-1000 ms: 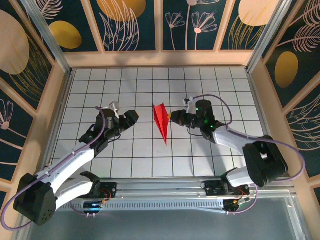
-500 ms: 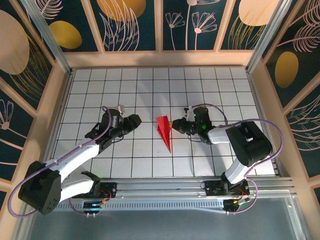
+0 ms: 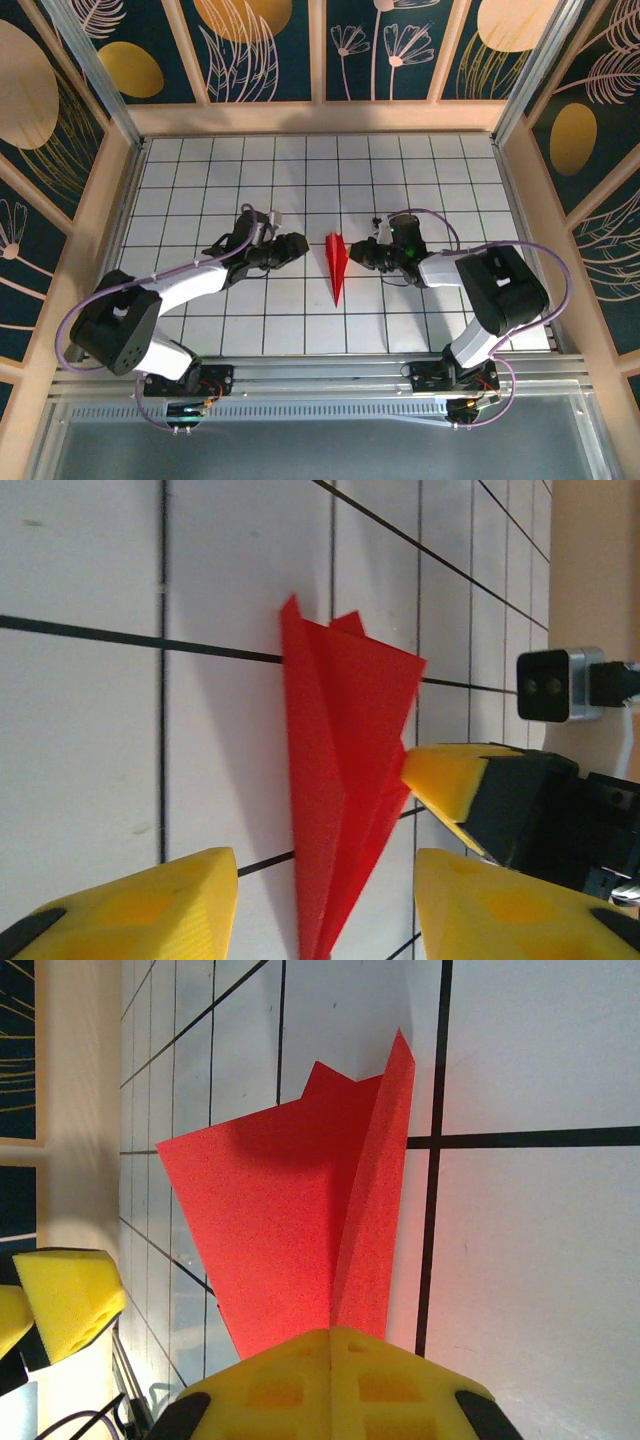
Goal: Fold a paper plane with a square sheet of paper (fold left side to right side)
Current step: Place the paper plane at the center of the table.
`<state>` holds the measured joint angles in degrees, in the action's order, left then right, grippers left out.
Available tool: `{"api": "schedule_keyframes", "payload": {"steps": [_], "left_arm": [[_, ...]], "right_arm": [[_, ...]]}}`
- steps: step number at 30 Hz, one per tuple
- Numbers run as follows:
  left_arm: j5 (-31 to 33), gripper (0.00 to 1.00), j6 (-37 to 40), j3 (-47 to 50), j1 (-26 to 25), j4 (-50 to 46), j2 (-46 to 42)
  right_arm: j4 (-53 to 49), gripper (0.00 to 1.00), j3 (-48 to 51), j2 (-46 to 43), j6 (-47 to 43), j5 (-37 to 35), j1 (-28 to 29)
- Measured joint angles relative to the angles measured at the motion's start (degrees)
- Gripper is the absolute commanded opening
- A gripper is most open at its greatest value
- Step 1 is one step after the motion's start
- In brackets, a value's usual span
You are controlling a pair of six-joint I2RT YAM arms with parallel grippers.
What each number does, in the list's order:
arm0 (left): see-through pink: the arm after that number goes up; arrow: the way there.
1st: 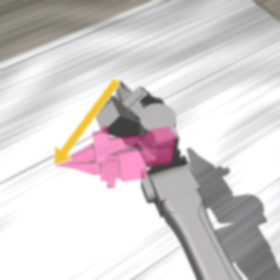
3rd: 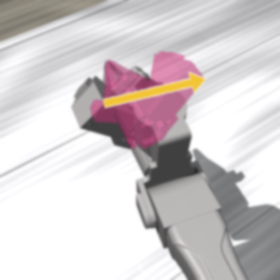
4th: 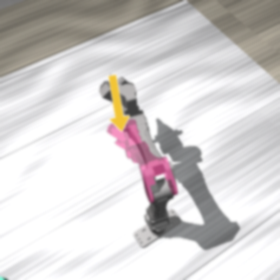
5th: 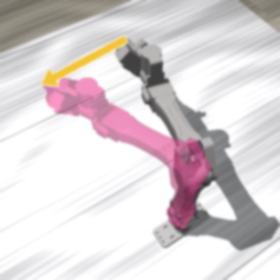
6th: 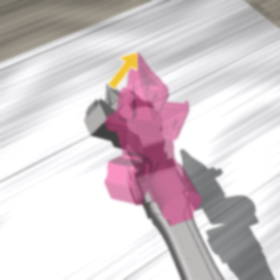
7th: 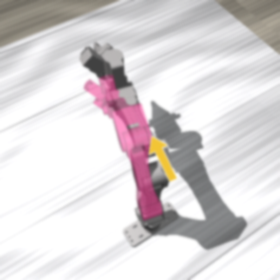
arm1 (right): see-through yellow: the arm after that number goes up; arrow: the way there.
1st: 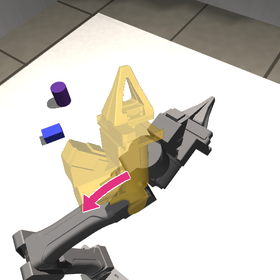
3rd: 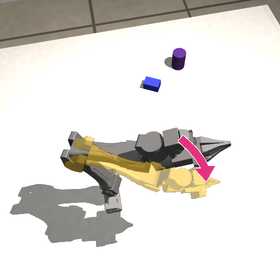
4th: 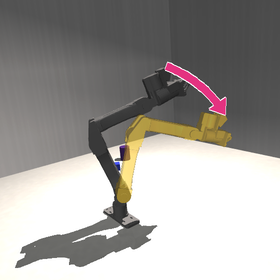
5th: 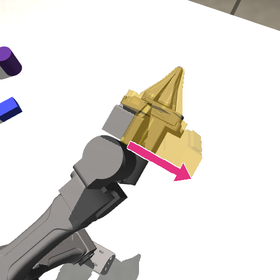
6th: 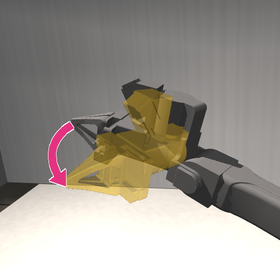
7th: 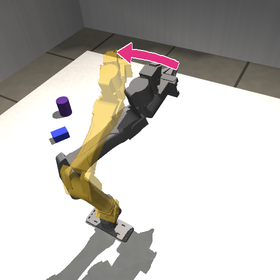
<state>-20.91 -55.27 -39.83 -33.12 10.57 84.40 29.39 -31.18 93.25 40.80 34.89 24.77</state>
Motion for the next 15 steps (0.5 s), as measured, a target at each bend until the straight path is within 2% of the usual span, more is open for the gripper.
{"api": "schedule_keyframes", "payload": {"steps": [15], "left_arm": [[-1.2,0.46,1.6,-9.2,-3.5,-0.4,12.8]], "right_arm": [[-0.6,0.00,0.0,-0.9,0.0,-0.3,0.0]]}}
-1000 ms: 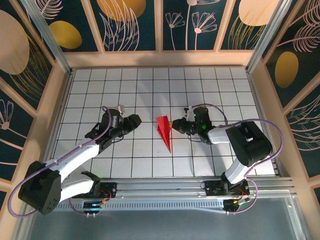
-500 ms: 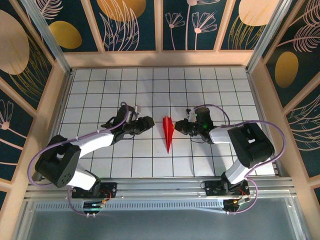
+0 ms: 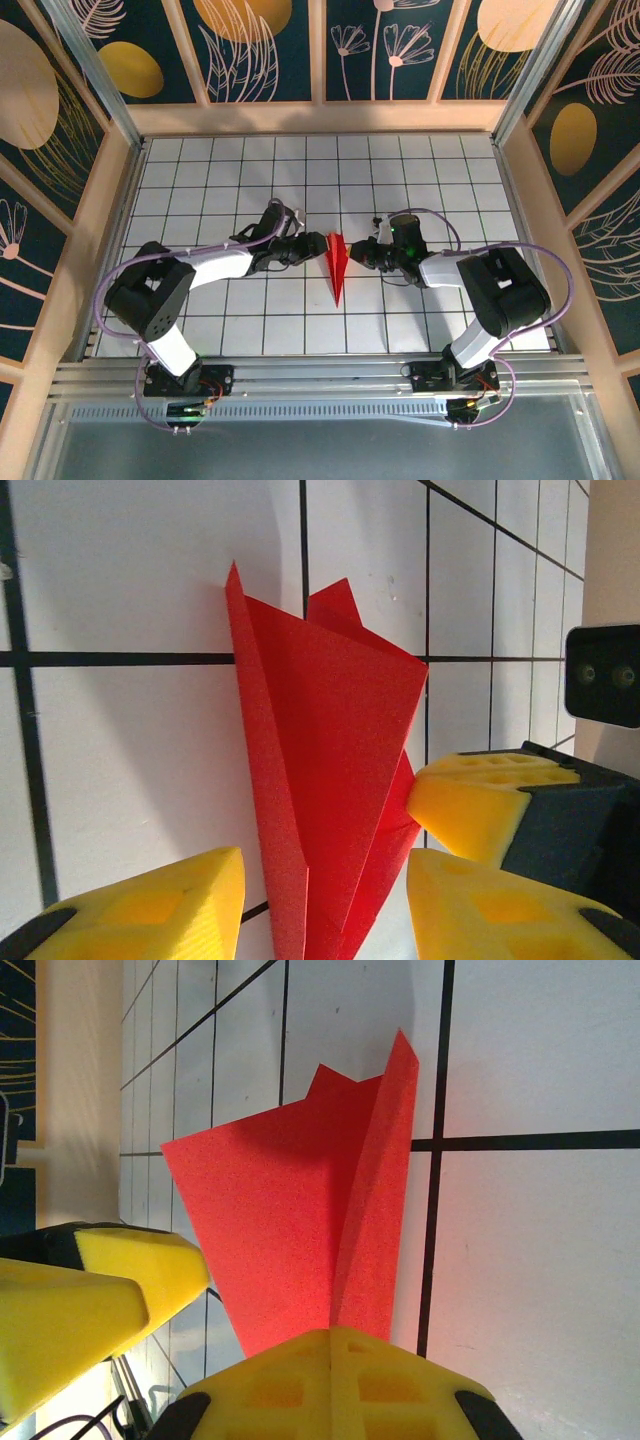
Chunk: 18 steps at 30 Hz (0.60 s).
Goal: Fold a paper plane with a square sheet of paper (fold left side to right side)
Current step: Place the paper plane at the center of the table.
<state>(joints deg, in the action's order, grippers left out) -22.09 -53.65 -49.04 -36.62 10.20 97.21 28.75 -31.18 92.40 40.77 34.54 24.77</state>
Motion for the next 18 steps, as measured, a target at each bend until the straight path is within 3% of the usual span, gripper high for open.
{"api": "schedule_keyframes", "payload": {"steps": [13,18], "left_arm": [[0.0,0.32,1.5,-2.2,-0.9,-1.5,5.2],[-0.1,0.21,1.6,-2.4,-0.9,-1.4,6.4]], "right_arm": [[-0.8,0.00,0.0,-0.1,0.0,0.0,0.0],[-0.8,0.00,0.0,-0.1,0.0,0.0,0.0]]}}
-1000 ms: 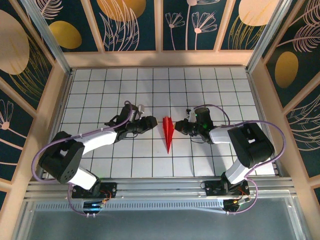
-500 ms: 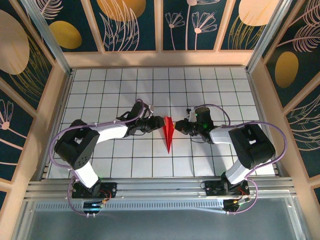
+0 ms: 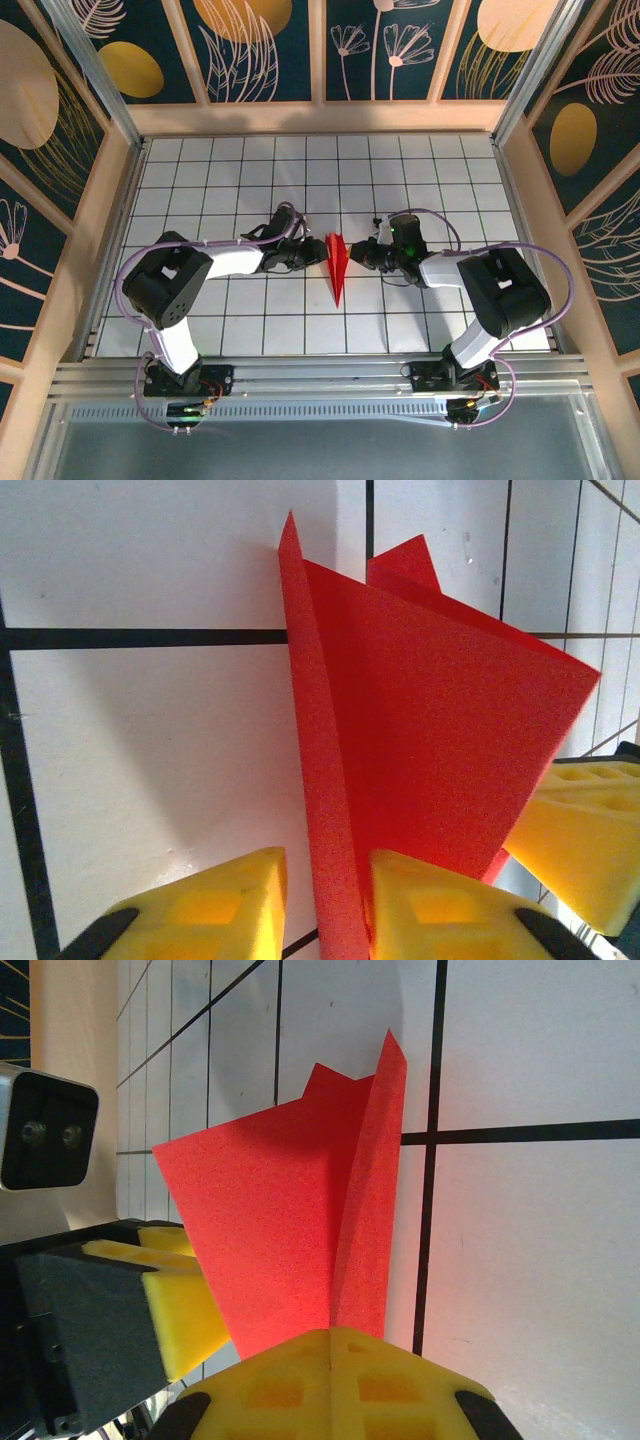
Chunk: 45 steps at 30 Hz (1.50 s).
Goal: Fold a paper plane with a square sheet of paper (fold left side to right side)
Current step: Place the paper plane at the center of the table, then pick up the paper plane at the center of the table.
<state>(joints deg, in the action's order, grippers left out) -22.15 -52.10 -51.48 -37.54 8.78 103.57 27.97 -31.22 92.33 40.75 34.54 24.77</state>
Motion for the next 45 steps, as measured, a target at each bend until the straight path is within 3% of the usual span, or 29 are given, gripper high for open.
{"api": "schedule_keyframes", "payload": {"steps": [6,14,21,28,32,41,45], "left_arm": [[0.1,0.00,0.0,-0.1,0.0,0.0,0.6],[1.6,0.00,0.1,-0.1,0.0,-0.2,0.6],[1.7,0.00,-0.7,-0.1,0.0,-0.2,0.6],[1.6,0.00,-1.8,-0.1,0.0,0.0,0.4],[1.6,0.00,-2.7,-0.1,0.0,0.3,0.0],[1.6,0.00,-4.9,0.8,0.0,2.2,-0.8],[1.6,0.00,-5.2,1.4,0.0,2.2,-1.1]], "right_arm": [[-0.5,0.00,-0.1,0.0,-0.4,0.0,0.0],[-8.9,0.00,-3.1,0.0,-5.0,-4.4,0.0],[-13.6,0.31,-4.4,-1.8,-7.2,-6.5,-0.1],[-21.9,0.63,-7.5,-10.0,-10.3,-10.9,-0.3],[-28.3,0.73,-9.7,-16.3,-12.3,-14.1,-0.5],[-40.5,0.77,-12.9,-22.1,-12.8,-16.8,2.1],[-44.4,0.70,-13.8,-21.6,-11.2,-18.2,6.5]]}}
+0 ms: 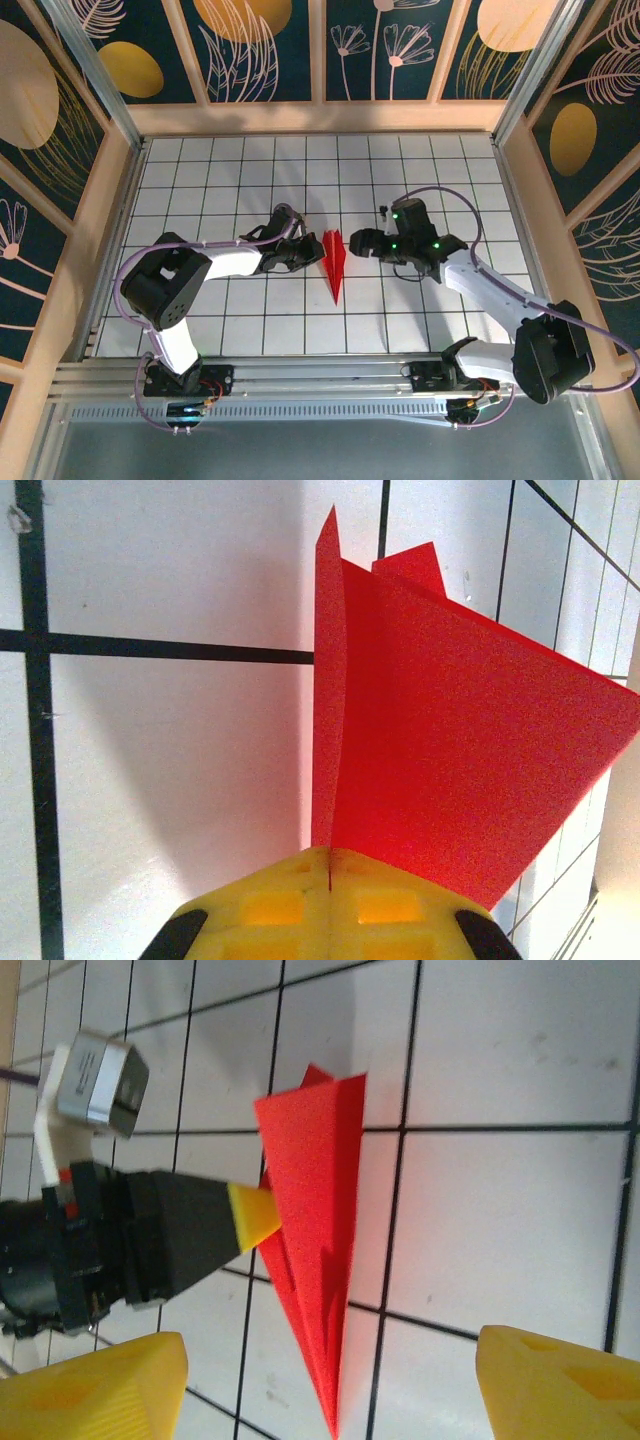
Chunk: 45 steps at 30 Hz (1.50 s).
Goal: Fold a paper plane with a square sheet of paper (fold left side to right side)
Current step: Pick up the paper plane at the center of the table.
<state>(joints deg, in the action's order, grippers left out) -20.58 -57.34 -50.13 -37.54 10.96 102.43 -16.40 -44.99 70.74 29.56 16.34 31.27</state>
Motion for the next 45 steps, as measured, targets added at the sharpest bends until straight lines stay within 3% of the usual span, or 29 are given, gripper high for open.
{"api": "schedule_keyframes", "payload": {"steps": [7,18,45], "left_arm": [[0.0,0.00,0.0,0.2,0.0,0.0,-1.0],[0.0,0.00,-0.4,0.3,-0.1,0.0,-1.2],[0.0,0.00,-0.4,0.3,-0.2,0.0,-1.2]], "right_arm": [[0.7,0.59,-0.9,6.3,5.1,0.0,6.6],[4.5,0.50,-2.6,16.0,8.8,-0.2,8.8],[0.9,0.51,-7.4,16.6,8.7,-6.0,12.3]]}}
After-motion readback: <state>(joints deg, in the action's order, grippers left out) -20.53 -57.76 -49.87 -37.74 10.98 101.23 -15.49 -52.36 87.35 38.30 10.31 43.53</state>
